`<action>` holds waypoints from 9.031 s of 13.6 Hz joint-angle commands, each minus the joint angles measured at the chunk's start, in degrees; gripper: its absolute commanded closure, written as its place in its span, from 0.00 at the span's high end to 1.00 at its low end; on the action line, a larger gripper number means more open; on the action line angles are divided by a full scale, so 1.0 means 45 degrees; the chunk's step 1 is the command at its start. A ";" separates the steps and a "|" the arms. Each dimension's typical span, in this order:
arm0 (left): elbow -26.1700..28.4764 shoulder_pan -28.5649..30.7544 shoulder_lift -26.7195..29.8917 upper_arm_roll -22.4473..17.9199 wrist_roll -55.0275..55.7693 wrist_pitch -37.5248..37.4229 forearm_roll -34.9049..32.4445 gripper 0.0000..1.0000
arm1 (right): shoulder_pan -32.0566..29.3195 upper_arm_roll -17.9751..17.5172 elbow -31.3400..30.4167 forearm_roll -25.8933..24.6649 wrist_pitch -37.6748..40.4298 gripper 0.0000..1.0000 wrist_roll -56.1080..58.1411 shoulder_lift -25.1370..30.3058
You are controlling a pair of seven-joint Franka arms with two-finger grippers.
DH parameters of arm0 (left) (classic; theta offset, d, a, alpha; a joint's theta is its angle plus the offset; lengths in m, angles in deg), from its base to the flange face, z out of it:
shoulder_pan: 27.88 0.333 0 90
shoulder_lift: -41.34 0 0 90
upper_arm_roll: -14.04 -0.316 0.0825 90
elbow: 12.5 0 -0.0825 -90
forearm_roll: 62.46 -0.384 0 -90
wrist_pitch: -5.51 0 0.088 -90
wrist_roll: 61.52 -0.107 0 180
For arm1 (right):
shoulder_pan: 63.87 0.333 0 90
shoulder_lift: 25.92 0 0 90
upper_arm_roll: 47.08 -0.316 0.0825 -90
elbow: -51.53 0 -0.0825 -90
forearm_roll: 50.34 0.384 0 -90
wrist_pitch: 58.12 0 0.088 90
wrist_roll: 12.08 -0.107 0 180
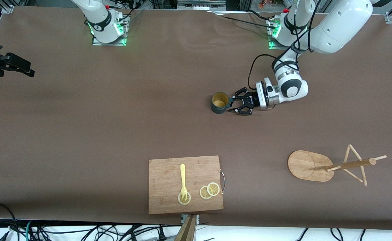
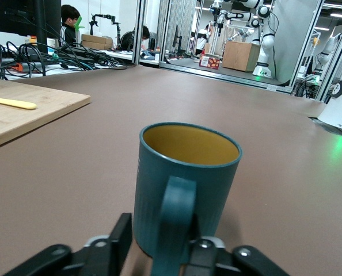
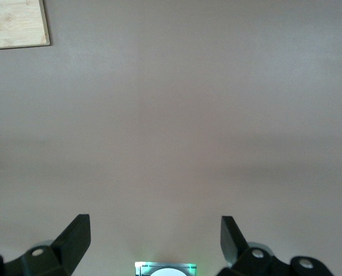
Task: Pass cup and hang on rack
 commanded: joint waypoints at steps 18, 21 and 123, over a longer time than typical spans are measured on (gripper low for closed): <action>0.0571 0.6142 0.2508 -0.0039 0.7418 -0.5338 -0.3387 0.00 | -0.0030 0.0046 0.0113 -0.0149 -0.0010 1.00 0.0132 -0.0026; 0.0278 0.8077 0.2411 -0.0097 1.0796 -0.8037 -0.4405 0.00 | -0.0050 0.0046 0.0113 -0.0149 -0.0010 1.00 0.0151 -0.0027; -0.8454 0.0545 0.8329 -0.3515 3.7174 -0.7223 -2.2572 1.00 | -0.0186 0.0495 0.0153 -0.0110 -0.0166 1.00 0.0132 -0.0144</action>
